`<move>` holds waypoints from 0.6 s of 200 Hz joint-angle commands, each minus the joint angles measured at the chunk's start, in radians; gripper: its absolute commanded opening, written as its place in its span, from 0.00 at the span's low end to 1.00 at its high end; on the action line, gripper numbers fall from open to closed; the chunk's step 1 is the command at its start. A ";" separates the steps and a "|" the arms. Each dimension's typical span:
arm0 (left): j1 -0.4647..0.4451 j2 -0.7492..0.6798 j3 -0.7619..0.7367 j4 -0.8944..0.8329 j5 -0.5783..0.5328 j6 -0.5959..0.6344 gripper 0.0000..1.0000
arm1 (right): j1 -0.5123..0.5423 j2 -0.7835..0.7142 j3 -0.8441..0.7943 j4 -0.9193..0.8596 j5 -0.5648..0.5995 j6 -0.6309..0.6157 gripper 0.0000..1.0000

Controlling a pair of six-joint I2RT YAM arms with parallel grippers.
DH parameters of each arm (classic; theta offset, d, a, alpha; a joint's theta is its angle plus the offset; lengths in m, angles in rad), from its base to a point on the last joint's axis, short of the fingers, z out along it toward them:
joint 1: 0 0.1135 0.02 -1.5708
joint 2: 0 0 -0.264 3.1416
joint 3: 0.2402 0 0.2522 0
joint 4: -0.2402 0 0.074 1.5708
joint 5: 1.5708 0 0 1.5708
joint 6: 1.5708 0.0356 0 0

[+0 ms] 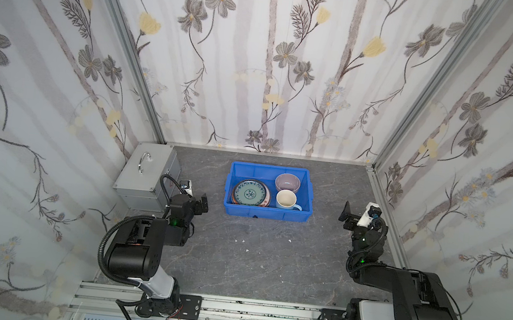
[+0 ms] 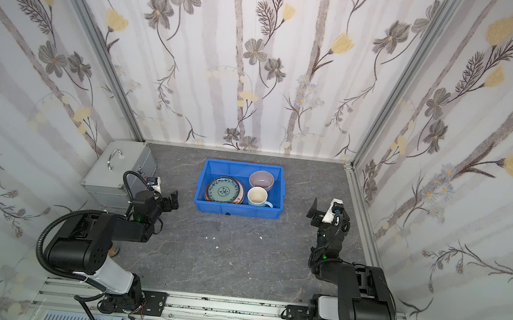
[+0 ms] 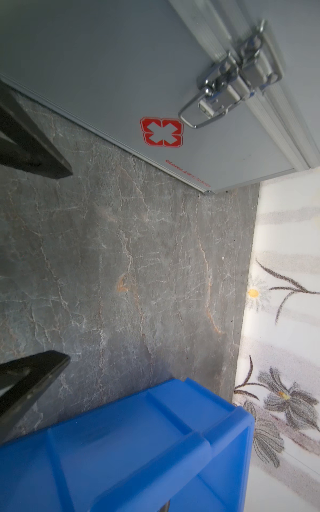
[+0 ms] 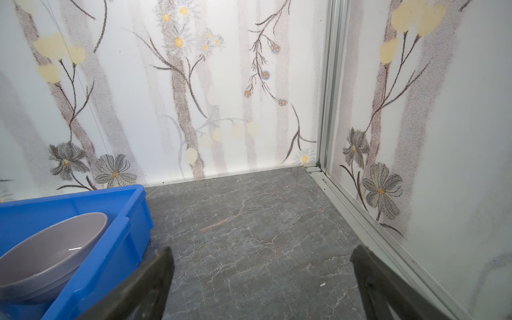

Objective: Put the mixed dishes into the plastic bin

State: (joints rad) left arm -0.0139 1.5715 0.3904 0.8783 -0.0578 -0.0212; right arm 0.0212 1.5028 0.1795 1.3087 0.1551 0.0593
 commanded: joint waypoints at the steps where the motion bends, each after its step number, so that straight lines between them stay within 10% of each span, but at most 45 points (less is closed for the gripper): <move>1: -0.007 -0.001 -0.002 0.043 -0.035 0.015 1.00 | 0.000 0.003 0.000 0.039 -0.009 -0.016 1.00; 120: -0.011 0.002 -0.002 0.042 -0.041 0.015 1.00 | 0.000 0.004 0.000 0.039 -0.009 -0.016 1.00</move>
State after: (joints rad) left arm -0.0246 1.5715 0.3901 0.8787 -0.0864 -0.0185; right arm 0.0216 1.5028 0.1795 1.3090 0.1547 0.0589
